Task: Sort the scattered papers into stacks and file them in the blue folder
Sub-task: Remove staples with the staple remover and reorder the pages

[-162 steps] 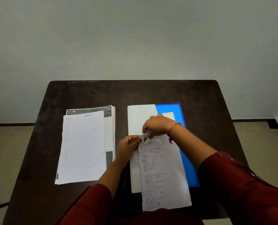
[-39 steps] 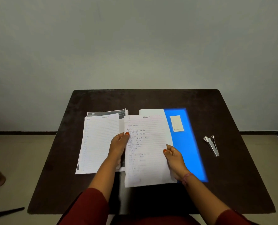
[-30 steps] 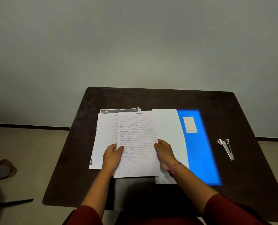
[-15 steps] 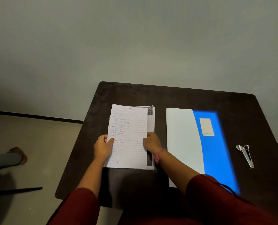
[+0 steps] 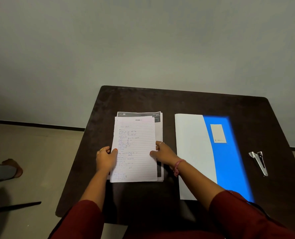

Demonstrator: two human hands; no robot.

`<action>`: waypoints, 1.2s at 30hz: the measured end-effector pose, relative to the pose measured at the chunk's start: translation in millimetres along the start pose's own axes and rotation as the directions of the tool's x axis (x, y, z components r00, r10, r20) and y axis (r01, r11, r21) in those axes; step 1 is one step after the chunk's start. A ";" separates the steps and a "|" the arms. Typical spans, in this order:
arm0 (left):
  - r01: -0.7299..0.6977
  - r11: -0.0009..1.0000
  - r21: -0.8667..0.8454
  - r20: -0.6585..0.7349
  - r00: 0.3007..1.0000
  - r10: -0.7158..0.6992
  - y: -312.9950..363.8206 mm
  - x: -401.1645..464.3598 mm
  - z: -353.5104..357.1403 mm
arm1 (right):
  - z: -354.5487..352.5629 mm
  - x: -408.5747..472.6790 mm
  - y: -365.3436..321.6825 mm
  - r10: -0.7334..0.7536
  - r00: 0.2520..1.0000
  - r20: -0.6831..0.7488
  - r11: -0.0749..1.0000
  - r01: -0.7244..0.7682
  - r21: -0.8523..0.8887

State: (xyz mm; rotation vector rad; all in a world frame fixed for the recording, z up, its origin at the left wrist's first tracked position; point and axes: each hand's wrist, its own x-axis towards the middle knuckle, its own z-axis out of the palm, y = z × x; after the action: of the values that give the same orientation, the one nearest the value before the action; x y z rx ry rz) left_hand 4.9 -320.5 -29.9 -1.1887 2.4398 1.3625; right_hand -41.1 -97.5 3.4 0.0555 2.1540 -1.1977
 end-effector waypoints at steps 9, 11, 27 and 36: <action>-0.012 0.999 0.037 0.072 0.997 0.009 -1.6 9.9 0.0 | 10.7 9.6 -0.2 -0.035 0.999 -0.031 0.997 0.033 -0.064; -0.005 0.999 0.051 0.077 0.997 0.001 -2.0 11.7 -0.4 | 11.1 12.3 1.5 -0.020 0.999 -0.037 0.996 0.017 -0.089; 0.022 0.995 0.093 0.095 0.995 -0.031 28.1 11.5 1.4 | 10.0 6.3 19.4 0.195 0.928 -0.316 0.981 -0.186 0.059; 0.118 0.993 -0.010 0.165 0.980 -0.115 33.3 11.8 -2.7 | 20.6 5.9 18.3 0.146 0.930 -0.336 0.989 -0.136 0.055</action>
State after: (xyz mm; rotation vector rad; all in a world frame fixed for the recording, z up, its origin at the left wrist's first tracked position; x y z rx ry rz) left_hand -25.0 -319.6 -10.8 -1.1539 2.2138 1.3942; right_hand -28.6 -104.3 -20.9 0.4543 2.3780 -1.2062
